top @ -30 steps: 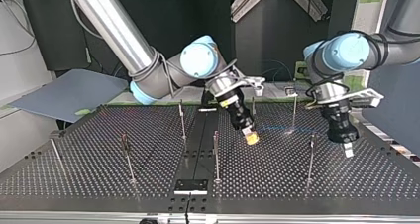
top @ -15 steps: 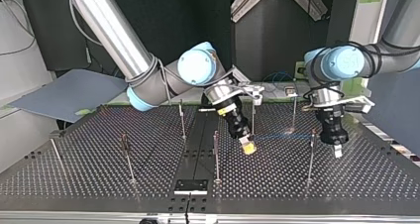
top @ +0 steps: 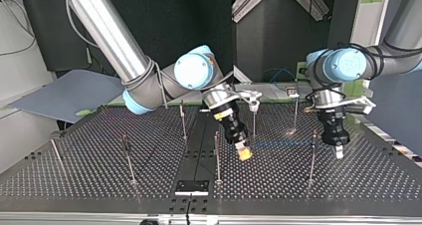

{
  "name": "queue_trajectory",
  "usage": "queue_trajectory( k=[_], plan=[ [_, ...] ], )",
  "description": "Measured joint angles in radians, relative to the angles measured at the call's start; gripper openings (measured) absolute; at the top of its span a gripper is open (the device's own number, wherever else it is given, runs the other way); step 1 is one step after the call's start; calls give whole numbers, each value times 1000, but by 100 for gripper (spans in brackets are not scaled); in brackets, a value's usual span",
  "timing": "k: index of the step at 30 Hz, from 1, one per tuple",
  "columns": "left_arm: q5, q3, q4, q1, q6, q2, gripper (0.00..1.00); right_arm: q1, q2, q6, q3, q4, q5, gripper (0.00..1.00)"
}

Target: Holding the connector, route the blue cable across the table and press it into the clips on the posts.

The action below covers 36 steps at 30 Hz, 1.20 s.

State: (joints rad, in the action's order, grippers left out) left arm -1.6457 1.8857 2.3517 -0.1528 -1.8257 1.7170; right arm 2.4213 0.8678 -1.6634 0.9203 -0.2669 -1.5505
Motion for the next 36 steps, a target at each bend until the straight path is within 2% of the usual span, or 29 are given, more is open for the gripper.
queue_trajectory(
  k=[1, 2, 4, 5, 6, 7, 17, 24, 36],
  plan=[
    [-7, 0, 8, 0, -6, 0, 20, 0, 0, 0, 0, 2, 0, 0],
    [-14, 0, 14, -1, -11, 0, 20, 1, 0, 1, 0, 4, 0, 0],
    [-29, 0, 30, -1, -23, 0, 56, 2, 0, 2, 0, 10, 0, 0],
    [-36, 0, 37, -1, -28, 0, 56, 3, 0, 2, 0, 12, 0, 0],
    [-42, 0, 43, -1, -31, -1, 82, 4, 0, 3, 0, 16, 0, 0],
    [-52, 0, 52, -1, -34, -2, 100, 5, 0, 3, 0, 19, 0, 0],
    [-126, 13, 141, 13, -21, -27, 100, 10, -1, 3, 1, 48, -14, 0],
    [-112, 52, 203, 22, -26, -62, 100, 8, -2, 3, 11, 55, -19, 0],
    [-86, 127, 306, 44, -62, -165, 100, -2, -5, 3, 37, 55, -23, 0]
  ],
)
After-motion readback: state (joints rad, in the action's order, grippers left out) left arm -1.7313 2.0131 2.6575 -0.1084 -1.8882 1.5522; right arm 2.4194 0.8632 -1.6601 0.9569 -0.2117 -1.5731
